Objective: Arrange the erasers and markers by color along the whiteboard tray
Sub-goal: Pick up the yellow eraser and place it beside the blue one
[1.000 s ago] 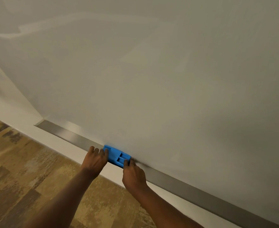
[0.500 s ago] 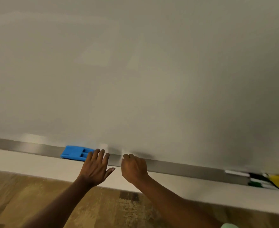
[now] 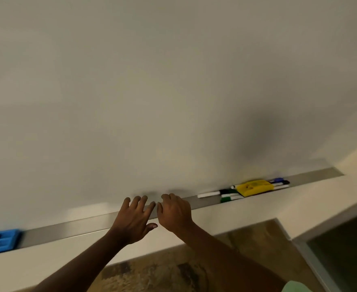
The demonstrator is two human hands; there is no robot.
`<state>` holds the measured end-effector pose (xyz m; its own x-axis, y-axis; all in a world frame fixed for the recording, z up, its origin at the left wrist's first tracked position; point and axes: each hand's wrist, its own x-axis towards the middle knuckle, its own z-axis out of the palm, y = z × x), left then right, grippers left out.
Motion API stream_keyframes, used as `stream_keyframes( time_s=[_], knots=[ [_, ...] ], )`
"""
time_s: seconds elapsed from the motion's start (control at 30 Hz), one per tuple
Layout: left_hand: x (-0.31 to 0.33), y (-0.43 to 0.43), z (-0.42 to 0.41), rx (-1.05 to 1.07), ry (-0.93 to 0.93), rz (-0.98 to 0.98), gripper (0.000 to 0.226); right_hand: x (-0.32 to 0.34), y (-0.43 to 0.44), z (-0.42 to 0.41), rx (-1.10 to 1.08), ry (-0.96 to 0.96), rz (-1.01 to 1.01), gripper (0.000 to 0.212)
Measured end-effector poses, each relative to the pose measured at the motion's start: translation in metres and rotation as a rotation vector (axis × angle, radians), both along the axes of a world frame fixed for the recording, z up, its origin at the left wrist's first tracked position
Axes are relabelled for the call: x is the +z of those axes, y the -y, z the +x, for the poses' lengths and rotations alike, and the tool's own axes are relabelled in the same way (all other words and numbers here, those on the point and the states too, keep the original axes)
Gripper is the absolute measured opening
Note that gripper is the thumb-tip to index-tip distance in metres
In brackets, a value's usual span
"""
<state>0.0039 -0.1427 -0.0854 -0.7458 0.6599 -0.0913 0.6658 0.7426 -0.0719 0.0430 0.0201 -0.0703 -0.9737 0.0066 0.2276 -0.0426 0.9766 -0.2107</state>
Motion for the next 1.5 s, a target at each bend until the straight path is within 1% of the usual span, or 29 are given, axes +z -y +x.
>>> stream_keyframes(
  time_s=[0.07,0.2,0.47,0.67,0.7,0.77,0.87,0.93,1.07,1.17,1.27,1.4,1.5],
  knots=[
    [-0.002,-0.037,0.000,-0.032,0.003,0.015,0.071,0.000,-0.035,0.006,-0.057,-0.002,-0.011,0.028],
    [-0.007,-0.111,0.002,-0.094,0.006,0.031,0.070,-0.003,-0.104,0.020,-0.136,-0.058,-0.008,0.019],
    [-0.019,-0.228,0.002,-0.181,-0.031,0.034,0.066,-0.011,-0.224,0.038,-0.279,-0.113,0.036,0.020],
    [-0.027,-0.296,-0.007,-0.200,-0.101,0.050,0.056,-0.013,-0.298,0.037,-0.359,-0.029,-0.001,0.017],
    [-0.028,-0.306,-0.010,-0.197,-0.114,0.050,0.054,-0.014,-0.310,0.036,-0.366,-0.008,-0.009,0.018],
    [-0.028,-0.324,-0.014,-0.184,-0.125,0.041,0.050,-0.017,-0.332,0.034,-0.384,0.034,-0.027,0.029],
    [-0.029,-0.348,-0.018,-0.174,-0.129,0.039,0.045,-0.022,-0.361,0.031,-0.394,0.066,-0.039,0.048],
    [-0.032,-0.360,-0.020,-0.195,-0.138,0.049,0.043,-0.027,-0.375,0.029,-0.379,0.074,-0.036,0.051],
    [-0.040,-0.379,-0.023,-0.260,-0.167,0.049,0.037,-0.037,-0.394,0.024,-0.383,0.138,-0.030,0.047],
    [-0.044,-0.390,-0.022,-0.275,-0.160,0.046,0.038,-0.044,-0.403,0.022,-0.379,0.155,-0.055,0.046],
    [-0.046,-0.397,-0.021,-0.294,-0.167,0.034,0.035,-0.053,-0.409,0.022,-0.347,0.142,-0.077,0.040],
    [-0.049,-0.398,-0.017,-0.277,-0.161,0.101,0.032,-0.063,-0.418,0.022,-0.286,0.097,-0.106,0.024],
    [-0.049,-0.395,-0.014,-0.250,-0.153,0.148,0.032,-0.065,-0.420,0.024,-0.208,0.052,-0.105,0.027]
  ],
)
